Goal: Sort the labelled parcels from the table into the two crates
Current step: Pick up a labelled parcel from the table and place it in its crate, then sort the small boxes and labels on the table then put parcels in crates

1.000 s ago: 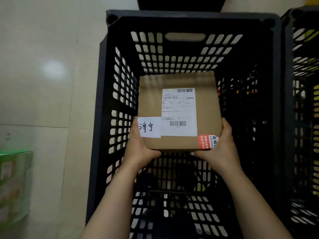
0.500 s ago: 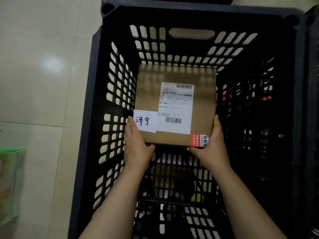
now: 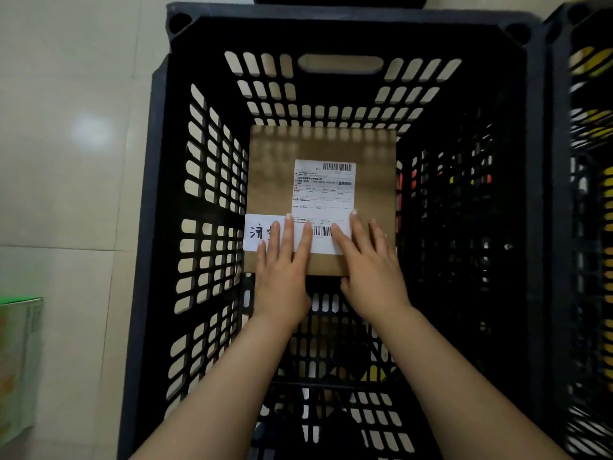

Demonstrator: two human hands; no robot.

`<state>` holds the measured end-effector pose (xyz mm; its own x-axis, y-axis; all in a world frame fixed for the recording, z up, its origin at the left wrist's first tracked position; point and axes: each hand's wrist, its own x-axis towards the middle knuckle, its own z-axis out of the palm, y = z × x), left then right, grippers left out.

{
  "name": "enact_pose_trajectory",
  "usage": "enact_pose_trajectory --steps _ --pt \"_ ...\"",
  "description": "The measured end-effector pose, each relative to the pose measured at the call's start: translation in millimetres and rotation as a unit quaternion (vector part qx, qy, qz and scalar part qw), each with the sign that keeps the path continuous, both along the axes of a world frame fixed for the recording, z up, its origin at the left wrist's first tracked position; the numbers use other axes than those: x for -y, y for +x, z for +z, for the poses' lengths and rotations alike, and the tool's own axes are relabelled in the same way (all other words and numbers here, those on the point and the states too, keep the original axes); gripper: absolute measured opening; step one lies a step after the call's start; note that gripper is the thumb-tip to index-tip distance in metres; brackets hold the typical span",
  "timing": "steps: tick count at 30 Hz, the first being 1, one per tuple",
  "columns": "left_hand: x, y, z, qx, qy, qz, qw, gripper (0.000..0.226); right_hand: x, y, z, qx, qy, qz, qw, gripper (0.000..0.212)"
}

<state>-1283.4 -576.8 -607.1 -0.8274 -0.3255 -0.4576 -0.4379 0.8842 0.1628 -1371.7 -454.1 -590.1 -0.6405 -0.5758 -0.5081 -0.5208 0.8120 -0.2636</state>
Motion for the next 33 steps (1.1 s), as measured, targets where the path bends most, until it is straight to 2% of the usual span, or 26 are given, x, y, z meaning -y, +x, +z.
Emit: enact_pose_trajectory --steps 5,8,11,17,24,33 --pt "8.6 -11.7 17.9 0.082 -0.006 -0.029 0.996 0.115 7.6 -12.3 13.5 0.059 0.069 0.026 0.996 0.101" --pt "12.7 -21.2 43.3 0.083 0.030 -0.012 0.996 0.104 11.2 -21.3 41.2 0.079 0.093 0.023 0.992 0.096" --pt "16.8 -23.0 84.2 0.008 0.034 -0.008 0.999 0.089 9.9 -20.2 92.6 0.056 0.067 -0.004 0.996 0.086" --pt "20.6 4.6 218.0 -0.161 0.052 -0.035 0.985 0.060 -2.2 0.0 237.2 -0.007 -0.012 -0.055 0.998 0.070" --pt "12.9 50.1 359.3 -0.272 0.063 -0.023 0.960 0.056 -3.4 45.4 378.2 -0.069 -0.132 -0.082 0.985 0.063" --pt "19.9 93.0 471.8 -0.359 -0.057 0.051 0.930 0.061 12.9 73.4 482.7 -0.118 -0.259 0.022 0.958 0.053"
